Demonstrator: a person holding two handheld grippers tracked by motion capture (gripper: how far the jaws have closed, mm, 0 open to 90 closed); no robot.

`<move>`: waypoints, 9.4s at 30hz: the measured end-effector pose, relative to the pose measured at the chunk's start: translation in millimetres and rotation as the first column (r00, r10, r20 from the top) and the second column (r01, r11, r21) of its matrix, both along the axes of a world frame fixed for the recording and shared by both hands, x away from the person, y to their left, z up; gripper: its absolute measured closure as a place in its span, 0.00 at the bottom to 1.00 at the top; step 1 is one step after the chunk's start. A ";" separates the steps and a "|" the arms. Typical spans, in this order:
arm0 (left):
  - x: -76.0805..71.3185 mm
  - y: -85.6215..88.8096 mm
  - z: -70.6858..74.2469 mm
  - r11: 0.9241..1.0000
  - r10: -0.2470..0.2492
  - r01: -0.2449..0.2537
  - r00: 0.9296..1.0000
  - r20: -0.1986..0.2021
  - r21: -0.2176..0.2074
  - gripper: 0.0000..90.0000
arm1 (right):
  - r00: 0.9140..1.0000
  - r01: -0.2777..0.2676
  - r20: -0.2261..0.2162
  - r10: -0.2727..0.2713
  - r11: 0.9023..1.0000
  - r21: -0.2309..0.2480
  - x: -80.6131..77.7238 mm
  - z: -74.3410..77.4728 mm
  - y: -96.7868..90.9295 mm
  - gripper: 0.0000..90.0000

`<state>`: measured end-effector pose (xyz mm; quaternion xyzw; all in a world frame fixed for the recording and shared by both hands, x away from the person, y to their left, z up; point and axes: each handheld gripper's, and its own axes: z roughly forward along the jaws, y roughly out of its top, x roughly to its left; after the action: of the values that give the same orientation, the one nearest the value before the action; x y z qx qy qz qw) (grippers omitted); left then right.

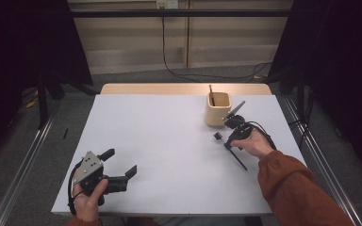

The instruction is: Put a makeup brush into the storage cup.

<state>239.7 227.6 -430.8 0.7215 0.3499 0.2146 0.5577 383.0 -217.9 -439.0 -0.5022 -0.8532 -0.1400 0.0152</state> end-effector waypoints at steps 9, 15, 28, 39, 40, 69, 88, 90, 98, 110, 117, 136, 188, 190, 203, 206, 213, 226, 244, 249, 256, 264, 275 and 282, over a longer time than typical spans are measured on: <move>0.0 -0.4 0.3 1.000 -0.005 0.005 1.000 -0.002 -0.003 0.02 | 0.998 -0.019 0.056 0.015 0.997 0.069 -13.2 11.3 -5.1 0.96; 0.2 -0.4 0.1 1.000 0.000 0.000 1.000 -0.002 -0.001 0.02 | 0.996 -0.028 0.090 0.018 0.993 0.113 -21.8 16.2 -11.4 0.96; 0.4 0.0 0.2 1.000 0.002 -0.002 1.000 -0.002 -0.004 0.02 | 0.985 -0.052 0.173 0.015 0.976 0.212 -39.7 23.7 -18.3 0.96; 0.7 -0.5 0.3 1.000 0.002 -0.002 1.000 -0.001 -0.001 0.02 | 0.961 -0.083 0.276 0.005 0.959 0.271 -55.2 27.9 -26.3 0.96; 0.6 -0.6 0.2 1.000 0.005 -0.005 1.000 -0.003 -0.005 0.02 | 0.956 -0.097 0.292 0.014 0.958 0.271 -56.6 27.5 -26.5 0.96; 0.5 -0.8 0.8 1.000 -0.001 0.001 1.000 0.000 0.000 0.02 | 0.880 -0.134 0.464 -0.104 0.881 0.453 -81.2 27.6 -45.3 0.96; 1.1 -0.2 1.0 1.000 -0.002 0.002 1.000 0.002 -0.004 0.02 | 0.775 -0.192 0.596 -0.208 0.822 0.536 -97.0 35.2 -57.5 0.96; 0.9 -0.1 1.1 1.000 0.000 0.000 1.000 0.003 -0.006 0.02 | 0.771 -0.194 0.598 -0.219 0.813 0.548 -97.9 36.4 -59.5 0.96; 1.5 -0.7 1.1 1.000 -0.001 0.001 1.000 0.000 -0.007 0.02 | 0.766 -0.206 0.602 -0.224 0.802 0.561 -99.0 37.8 -61.7 0.96; 1.0 -0.8 1.0 1.000 0.004 -0.004 1.000 0.003 -0.011 0.02 | 0.727 -0.234 0.640 -0.248 0.787 0.571 -98.1 53.2 -64.7 0.96; 0.9 -0.4 1.1 1.000 0.006 -0.005 1.000 0.003 -0.012 0.02 | 0.711 -0.252 0.655 -0.254 0.778 0.576 -94.2 65.0 -64.5 0.96; 1.7 -0.7 0.9 1.000 0.001 -0.001 1.000 -0.001 -0.009 0.02 | 0.694 -0.250 0.666 -0.271 0.777 0.577 -73.6 86.4 -65.5 0.96; 2.3 -1.4 0.7 1.000 -0.012 0.012 1.000 -0.001 -0.010 0.02 | 0.655 -0.219 0.705 -0.272 0.825 0.522 8.7 119.1 -33.7 0.96; 2.3 -1.2 0.7 1.000 -0.014 0.014 1.000 -0.001 -0.012 0.02 | 0.652 -0.212 0.707 -0.272 0.830 0.515 11.9 119.8 -32.7 0.96; 1.9 -1.4 1.2 1.000 -0.016 0.016 1.000 -0.001 -0.014 0.02 | 0.639 -0.198 0.717 -0.278 0.842 0.503 36.5 125.3 -28.5 0.96; 1.6 -1.6 1.3 1.000 -0.020 0.020 1.000 0.001 -0.010 0.02 | 0.639 -0.192 0.715 -0.282 0.842 0.504 41.7 123.9 -26.5 0.96; 2.2 -1.2 0.9 1.000 -0.016 0.016 1.000 -0.001 -0.013 0.02 | 0.644 -0.183 0.713 -0.278 0.849 0.496 52.9 119.0 -25.1 0.96; 2.2 -0.5 0.8 1.000 -0.015 0.015 1.000 -0.001 -0.013 0.02 | 0.652 -0.160 0.707 -0.274 0.861 0.482 72.7 110.7 -21.6 0.96; 2.9 0.1 0.3 1.000 -0.014 0.014 1.000 -0.006 -0.013 0.02 | 0.664 -0.143 0.702 -0.258 0.878 0.458 77.6 90.0 -20.6 0.96; 2.8 -0.1 0.2 1.000 -0.015 0.015 1.000 -0.006 -0.011 0.02 | 0.670 -0.136 0.694 -0.263 0.876 0.464 77.4 83.7 -23.3 0.96; 2.7 -1.2 0.5 1.000 -0.021 0.021 1.000 -0.004 -0.009 0.02 | 0.681 -0.118 0.682 -0.268 0.879 0.463 73.2 71.9 -24.8 0.96; 2.7 -1.3 0.5 1.000 -0.023 0.023 1.000 -0.004 -0.010 0.02 | 0.692 -0.110 0.670 -0.269 0.878 0.466 69.2 60.2 -25.5 0.96; 3.0 -1.9 0.3 1.000 -0.024 0.024 1.000 -0.005 -0.005 0.02 | 0.700 -0.085 0.652 -0.289 0.874 0.479 64.3 45.5 -31.7 0.96; 3.2 -1.9 0.4 1.000 -0.023 0.023 1.000 -0.004 -0.005 0.02 | 0.703 -0.079 0.651 -0.287 0.878 0.472 64.6 40.1 -32.0 0.96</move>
<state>242.9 225.7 -430.4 0.7244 0.3435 0.2058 0.5612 447.6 -249.8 -398.9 -0.4402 -0.7031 -0.5217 -0.1993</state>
